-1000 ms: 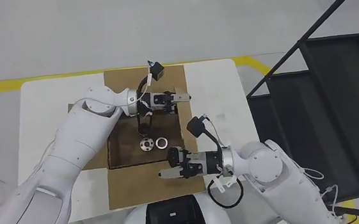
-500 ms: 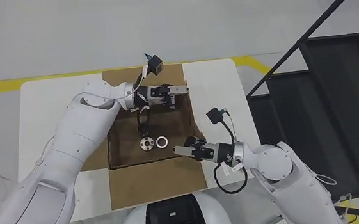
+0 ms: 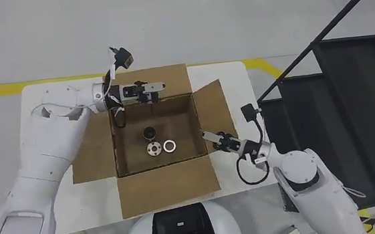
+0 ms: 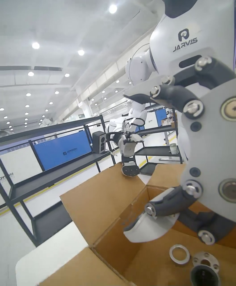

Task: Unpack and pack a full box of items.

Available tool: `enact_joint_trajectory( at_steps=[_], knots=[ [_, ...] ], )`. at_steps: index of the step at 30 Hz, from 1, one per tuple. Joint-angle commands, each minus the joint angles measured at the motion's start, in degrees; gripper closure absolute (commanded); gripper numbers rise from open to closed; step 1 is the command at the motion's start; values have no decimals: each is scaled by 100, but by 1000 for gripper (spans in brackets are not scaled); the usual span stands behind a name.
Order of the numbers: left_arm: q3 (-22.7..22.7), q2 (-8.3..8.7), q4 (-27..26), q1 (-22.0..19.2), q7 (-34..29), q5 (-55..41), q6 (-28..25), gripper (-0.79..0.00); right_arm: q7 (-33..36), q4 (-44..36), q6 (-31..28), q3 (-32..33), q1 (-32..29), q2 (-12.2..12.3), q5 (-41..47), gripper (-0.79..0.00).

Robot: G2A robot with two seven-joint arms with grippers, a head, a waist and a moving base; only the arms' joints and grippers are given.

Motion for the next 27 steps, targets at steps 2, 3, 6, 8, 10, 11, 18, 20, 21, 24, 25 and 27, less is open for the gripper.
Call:
enact_joint_trajectory(
  at_steps=[2, 3, 6, 8, 10, 11, 18, 20, 21, 24, 25, 27],
  knots=[
    [-680, 234, -542, 463, -24, 189, 211, -785, -356, 88, 373, -117, 108, -17, -292, -785],
    [-920, 306, -672, 622, 4, 239, 263, -785, -447, 132, 457, -172, 157, -25, -342, -785],
    [-1615, 491, -1021, 1062, 85, 302, 432, -785, -601, 304, 681, -353, 333, -48, -478, -785],
    [-1993, 580, -1232, 1322, 116, 249, 545, -785, -600, 424, 721, -478, 472, -63, -485, -785],
    [-2349, 654, -1401, 1548, 180, 193, 603, -785, -577, 525, 792, -604, 604, -77, -521, -785],
    [-2506, 686, -1480, 1651, 181, 148, 624, -785, -557, 569, 823, -670, 675, -84, -536, -785],
    [-3356, 855, -1851, 2248, 180, -12, 681, -785, -493, 767, 1034, -1062, 1081, -138, -599, -785],
    [-3471, 883, -1901, 2344, 228, 1, 728, -785, -358, 770, 921, -1146, 1156, -147, -513, -785],
    [-3497, 892, -1909, 2371, 237, -12, 763, -785, -343, 788, 914, -1168, 1181, -148, -536, -785],
    [-3548, 917, -1901, 2414, 250, -36, 783, -785, -351, 793, 977, -1243, 1238, -156, -598, -785],
    [-3559, 924, -1887, 2424, 250, -50, 772, -785, -347, 802, 1001, -1264, 1259, -157, -618, -785],
    [-3582, 936, -1849, 2442, 248, -111, 763, -785, -354, 801, 1062, -1300, 1298, -161, -664, -785]
  ],
)
